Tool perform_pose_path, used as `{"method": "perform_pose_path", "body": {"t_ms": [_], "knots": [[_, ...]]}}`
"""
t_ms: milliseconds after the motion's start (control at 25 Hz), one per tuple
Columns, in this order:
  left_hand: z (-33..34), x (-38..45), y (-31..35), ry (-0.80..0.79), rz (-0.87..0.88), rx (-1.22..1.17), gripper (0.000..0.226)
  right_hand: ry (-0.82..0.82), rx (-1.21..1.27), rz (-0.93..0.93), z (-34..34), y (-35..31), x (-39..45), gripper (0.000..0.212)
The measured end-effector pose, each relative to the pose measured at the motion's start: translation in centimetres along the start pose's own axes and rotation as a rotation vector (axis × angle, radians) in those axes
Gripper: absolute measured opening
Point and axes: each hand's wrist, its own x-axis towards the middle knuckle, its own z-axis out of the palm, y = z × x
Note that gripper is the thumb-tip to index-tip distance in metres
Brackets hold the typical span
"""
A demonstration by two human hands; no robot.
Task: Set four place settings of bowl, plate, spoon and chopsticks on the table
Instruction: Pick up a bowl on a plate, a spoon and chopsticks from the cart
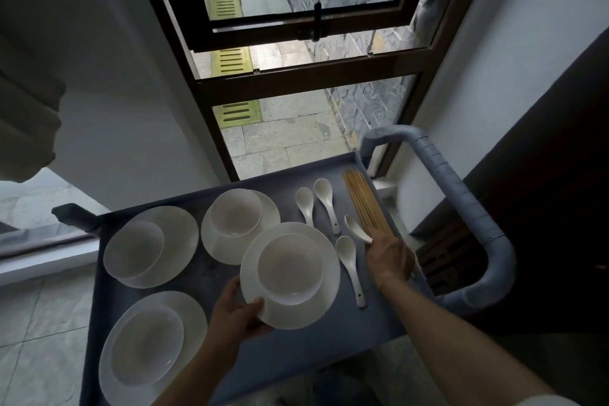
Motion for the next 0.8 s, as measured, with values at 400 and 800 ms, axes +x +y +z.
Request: {"method": "perform_pose_path", "body": {"t_ms": [400,800], "knots": [[0.1,0.6,0.0,0.067,0.013,-0.018,0.062,-0.019,-0.039,0.013,1.5,-0.2,1.2,0.023],[-1.2,-0.8,0.2,0.066,0.036,0.007,0.050,-0.127,-0.083,-0.036,0.6,-2.2,3.8,0.018]]}}
